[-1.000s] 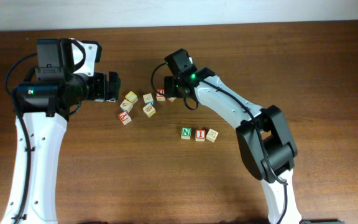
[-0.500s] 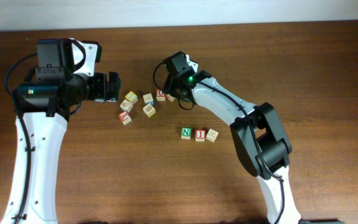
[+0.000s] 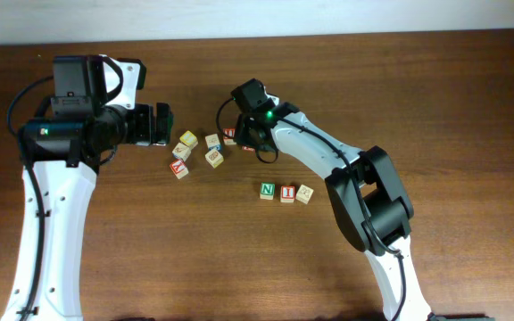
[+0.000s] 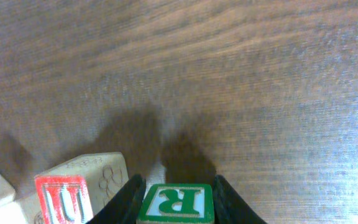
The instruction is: Rotate 5 blocks
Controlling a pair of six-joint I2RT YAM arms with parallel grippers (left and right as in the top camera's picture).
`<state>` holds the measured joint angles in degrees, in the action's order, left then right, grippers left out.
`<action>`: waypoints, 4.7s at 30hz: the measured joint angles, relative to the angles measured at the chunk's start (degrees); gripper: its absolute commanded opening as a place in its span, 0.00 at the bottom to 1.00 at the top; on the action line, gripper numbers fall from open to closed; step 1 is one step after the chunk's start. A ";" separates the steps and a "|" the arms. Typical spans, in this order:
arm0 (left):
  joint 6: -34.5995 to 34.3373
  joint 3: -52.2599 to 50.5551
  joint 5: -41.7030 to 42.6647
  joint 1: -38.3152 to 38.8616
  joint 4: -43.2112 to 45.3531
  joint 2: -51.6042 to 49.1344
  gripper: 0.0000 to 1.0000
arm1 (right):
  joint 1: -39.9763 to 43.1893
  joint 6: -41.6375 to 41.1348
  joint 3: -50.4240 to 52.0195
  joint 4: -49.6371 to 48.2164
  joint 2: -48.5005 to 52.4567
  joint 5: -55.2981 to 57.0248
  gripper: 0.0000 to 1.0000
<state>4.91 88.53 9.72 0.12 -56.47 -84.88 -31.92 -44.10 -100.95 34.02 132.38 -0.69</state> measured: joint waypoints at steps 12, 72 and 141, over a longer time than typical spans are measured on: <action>-0.02 0.00 -0.02 0.02 0.00 0.00 0.99 | 0.00 8.85 -4.87 22.16 -0.87 -8.33 0.23; -0.02 0.00 0.00 0.00 0.00 0.00 0.99 | -0.83 16.13 -16.85 18.18 -0.85 -3.37 0.61; -0.02 0.00 -0.02 0.00 -0.04 0.00 0.99 | -5.77 16.94 -4.02 37.11 -2.84 -6.49 0.41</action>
<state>4.89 88.53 9.69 0.12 -56.51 -84.88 -37.69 -27.16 -104.97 71.13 129.54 -7.18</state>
